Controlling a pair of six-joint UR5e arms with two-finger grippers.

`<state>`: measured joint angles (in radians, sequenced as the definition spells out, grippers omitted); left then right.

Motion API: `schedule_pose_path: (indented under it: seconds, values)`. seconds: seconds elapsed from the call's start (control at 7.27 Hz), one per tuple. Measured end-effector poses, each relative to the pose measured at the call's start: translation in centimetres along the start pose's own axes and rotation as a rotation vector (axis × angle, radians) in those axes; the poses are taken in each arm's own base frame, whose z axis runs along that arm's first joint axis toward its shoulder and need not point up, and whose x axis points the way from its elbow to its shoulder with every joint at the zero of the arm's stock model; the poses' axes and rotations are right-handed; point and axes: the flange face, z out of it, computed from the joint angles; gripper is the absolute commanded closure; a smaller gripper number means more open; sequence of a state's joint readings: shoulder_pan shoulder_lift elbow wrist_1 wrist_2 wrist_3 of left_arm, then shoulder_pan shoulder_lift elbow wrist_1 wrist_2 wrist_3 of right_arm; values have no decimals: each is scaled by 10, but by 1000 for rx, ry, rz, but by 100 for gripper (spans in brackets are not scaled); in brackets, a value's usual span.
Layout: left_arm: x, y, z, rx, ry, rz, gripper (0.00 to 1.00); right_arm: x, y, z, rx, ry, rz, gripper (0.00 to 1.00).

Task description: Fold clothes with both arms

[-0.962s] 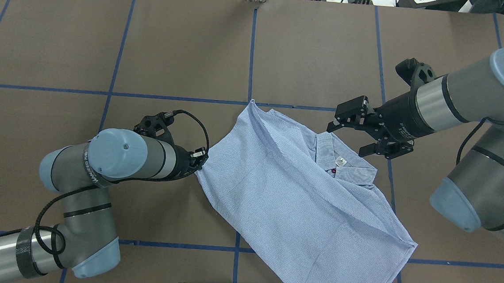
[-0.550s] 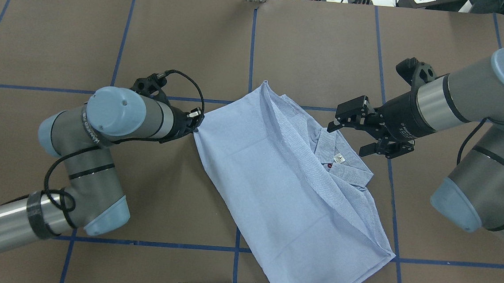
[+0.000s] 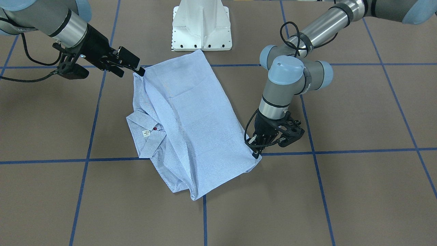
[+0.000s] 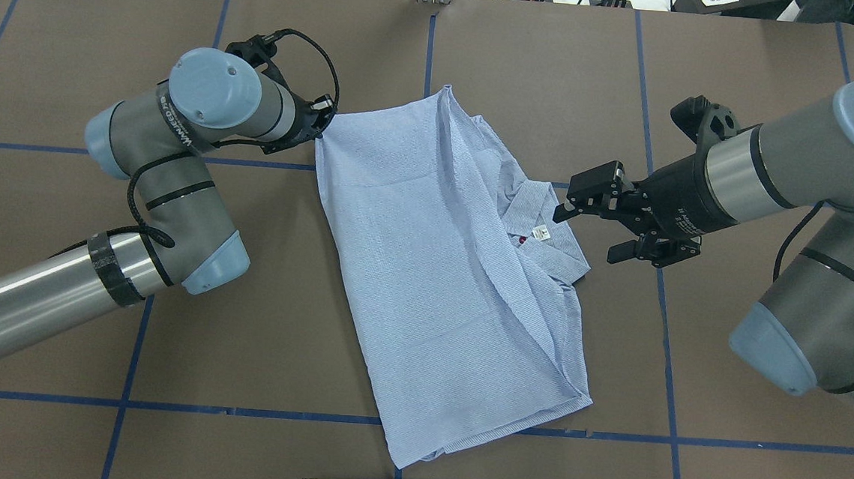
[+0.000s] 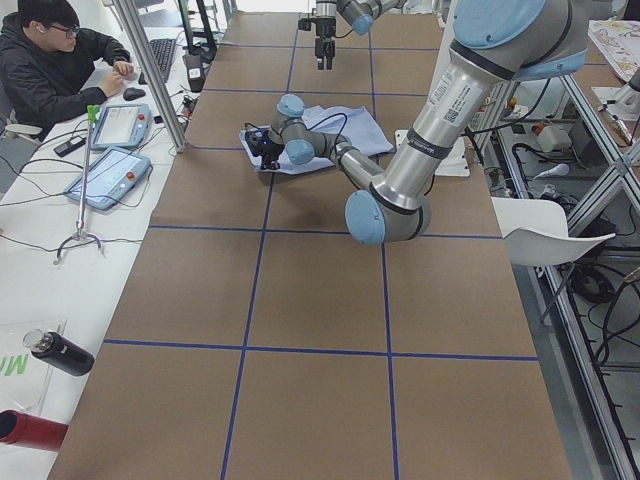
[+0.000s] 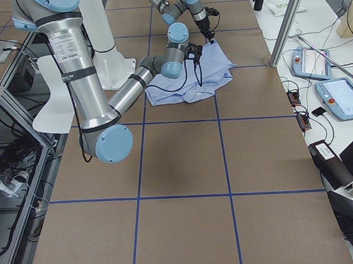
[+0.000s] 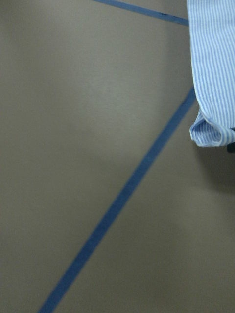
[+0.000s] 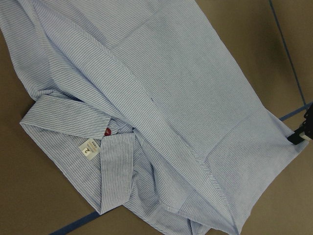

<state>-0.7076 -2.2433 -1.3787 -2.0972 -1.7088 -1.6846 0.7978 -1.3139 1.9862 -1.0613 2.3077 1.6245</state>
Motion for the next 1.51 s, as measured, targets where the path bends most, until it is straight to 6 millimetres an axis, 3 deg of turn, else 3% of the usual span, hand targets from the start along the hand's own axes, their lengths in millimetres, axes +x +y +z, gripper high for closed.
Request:
schedule_pose_path:
  seconds: [0.41,0.55,0.69,0.96,1.24,1.51]
  values:
    - [41,-16,35,55,123,52,100,0,2,6,6,4,-3,0]
    - [49,-18,42,74,150,55,81,-1,3,9,14,5,-6,0]
    - [53,-20,45,92,172,57,1,-2,4,12,27,5,-16,0]
    - [56,-24,43,109,189,114,0,-6,8,22,60,8,-76,0]
    - [57,-34,14,60,219,147,0,-9,14,44,100,39,-175,0]
    - [3,-45,-36,-33,233,175,0,-31,23,77,135,159,-281,0]
